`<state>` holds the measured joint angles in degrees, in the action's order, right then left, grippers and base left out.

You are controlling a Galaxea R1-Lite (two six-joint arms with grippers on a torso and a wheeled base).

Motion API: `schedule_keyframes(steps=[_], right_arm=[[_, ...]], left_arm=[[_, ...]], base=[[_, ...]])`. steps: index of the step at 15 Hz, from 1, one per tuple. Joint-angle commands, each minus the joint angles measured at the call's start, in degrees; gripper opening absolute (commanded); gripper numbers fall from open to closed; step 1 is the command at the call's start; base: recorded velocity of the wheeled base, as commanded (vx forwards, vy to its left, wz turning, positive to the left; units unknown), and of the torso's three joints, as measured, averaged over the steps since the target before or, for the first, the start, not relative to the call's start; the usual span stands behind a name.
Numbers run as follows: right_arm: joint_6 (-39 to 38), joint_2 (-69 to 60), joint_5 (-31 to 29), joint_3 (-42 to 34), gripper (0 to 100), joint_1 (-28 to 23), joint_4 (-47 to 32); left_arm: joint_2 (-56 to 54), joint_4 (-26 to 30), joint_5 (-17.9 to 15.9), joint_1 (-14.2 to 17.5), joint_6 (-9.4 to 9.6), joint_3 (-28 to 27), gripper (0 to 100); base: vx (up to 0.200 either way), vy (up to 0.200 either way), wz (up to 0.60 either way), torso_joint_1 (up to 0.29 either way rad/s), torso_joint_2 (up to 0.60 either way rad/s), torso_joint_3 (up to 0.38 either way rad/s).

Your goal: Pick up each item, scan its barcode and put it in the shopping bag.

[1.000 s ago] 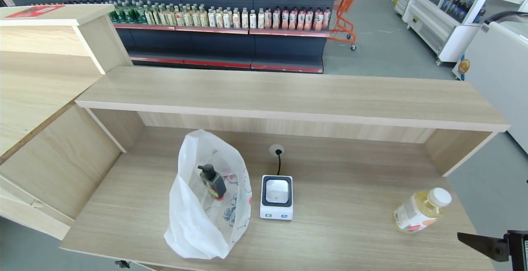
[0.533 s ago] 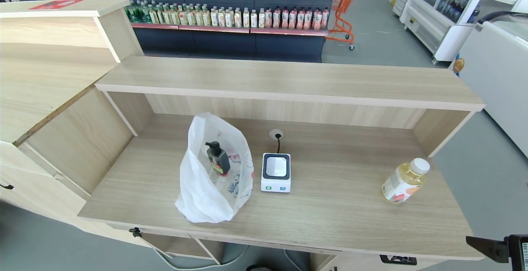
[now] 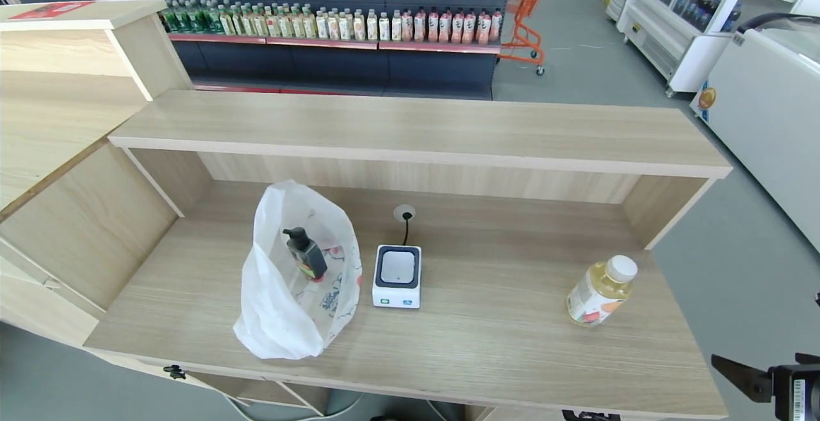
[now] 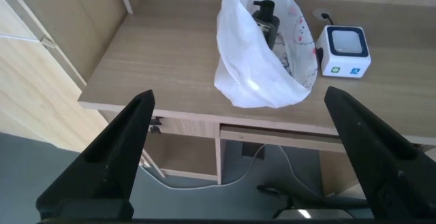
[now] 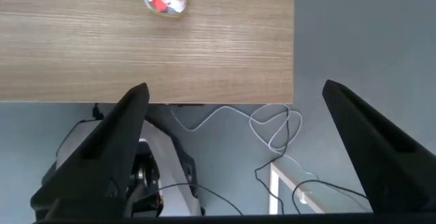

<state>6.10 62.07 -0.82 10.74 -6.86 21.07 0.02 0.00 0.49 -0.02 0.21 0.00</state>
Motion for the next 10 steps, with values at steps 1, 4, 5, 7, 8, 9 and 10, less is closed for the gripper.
schedule_keyframes(steps=[1, 4, 5, 7, 8, 9, 10], right_arm=[[1.6, 3.8, 0.1, -4.9, 100, -2.9, 4.6], [3.4, 12.6, -0.1, -5.1, 100, -7.1, 12.8], [3.2, 14.7, -0.1, -5.2, 100, -7.1, 14.9], [2.4, 18.9, 1.2, -5.3, 100, -6.2, 17.9], [1.9, 20.4, 2.0, -5.3, 100, -4.9, 18.8], [0.8, 25.1, 2.3, -5.2, 100, -2.0, 24.1], [0.8, 29.5, 2.3, -5.5, 100, -0.9, 29.9]], left_arm=[[0.0, 0.0, 0.0, -0.1, -0.03, 0.0, 100], [0.0, 0.0, 0.0, 0.0, -0.03, 0.0, 100], [0.0, 0.0, 0.0, -0.1, -0.03, 0.0, 100], [0.0, 0.0, 0.0, -0.1, -0.03, 0.0, 100], [0.0, 0.0, 0.0, -0.1, -0.03, 0.0, 100], [0.0, 0.0, 0.0, -0.1, -0.03, 0.0, 100], [0.0, 0.0, 0.0, -0.1, -0.03, 0.0, 100]], base=[[0.0, 0.0, 0.0, 0.0, 0.0, 0.0], [0.0, 0.0, 0.0, 0.0, 0.0, 0.0], [0.0, 0.0, 0.0, 0.0, 0.0, 0.0], [0.0, 0.0, 0.0, 0.0, 0.0, 0.0], [0.0, 0.0, 0.0, 0.0, 0.0, 0.0], [0.0, 0.0, 0.0, 0.0, 0.0, 0.0], [0.0, 0.0, 0.0, 0.0, 0.0, 0.0]])
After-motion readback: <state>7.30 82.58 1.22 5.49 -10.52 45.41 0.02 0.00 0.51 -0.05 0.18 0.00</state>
